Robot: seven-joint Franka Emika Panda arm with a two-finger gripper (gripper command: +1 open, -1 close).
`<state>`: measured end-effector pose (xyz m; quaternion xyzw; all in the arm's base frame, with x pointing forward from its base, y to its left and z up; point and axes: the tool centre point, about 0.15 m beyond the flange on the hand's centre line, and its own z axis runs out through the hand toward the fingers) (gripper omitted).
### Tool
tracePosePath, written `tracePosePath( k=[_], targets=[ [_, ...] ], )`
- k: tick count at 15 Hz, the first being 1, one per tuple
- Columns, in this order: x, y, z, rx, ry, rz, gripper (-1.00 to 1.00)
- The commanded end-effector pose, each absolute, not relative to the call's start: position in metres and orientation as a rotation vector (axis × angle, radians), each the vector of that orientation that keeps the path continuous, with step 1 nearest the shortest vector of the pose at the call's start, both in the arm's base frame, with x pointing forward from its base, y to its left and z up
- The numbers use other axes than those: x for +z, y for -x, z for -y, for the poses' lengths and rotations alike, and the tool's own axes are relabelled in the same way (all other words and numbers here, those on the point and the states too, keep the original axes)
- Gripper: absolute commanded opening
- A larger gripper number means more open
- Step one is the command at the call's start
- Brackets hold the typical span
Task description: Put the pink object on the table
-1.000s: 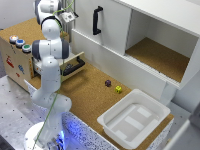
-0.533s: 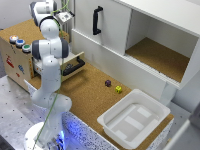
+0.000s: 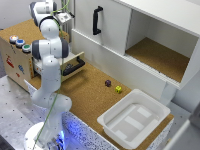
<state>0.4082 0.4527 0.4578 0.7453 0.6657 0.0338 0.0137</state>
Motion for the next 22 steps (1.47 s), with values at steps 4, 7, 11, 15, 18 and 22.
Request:
tracePosePath(
  k=[4, 7, 11, 15, 18, 22],
  targets=[
    [0.491, -0.414, -0.318, 0.255, -2.789, -1.618, -1.00],
    [0.479, -0.405, -0.262, 0.214, -2.902, -1.405, -1.00],
    [0.461, -0.397, -0.179, 0.172, -3.016, -1.104, -1.00],
    [0.428, -0.386, -0.109, 0.088, -3.106, -0.878, -1.00],
    [0.412, -0.387, -0.062, 0.076, -3.208, -0.676, -1.00],
    [0.399, -0.410, -0.030, 0.109, -3.271, -0.495, -1.00]
  ],
)
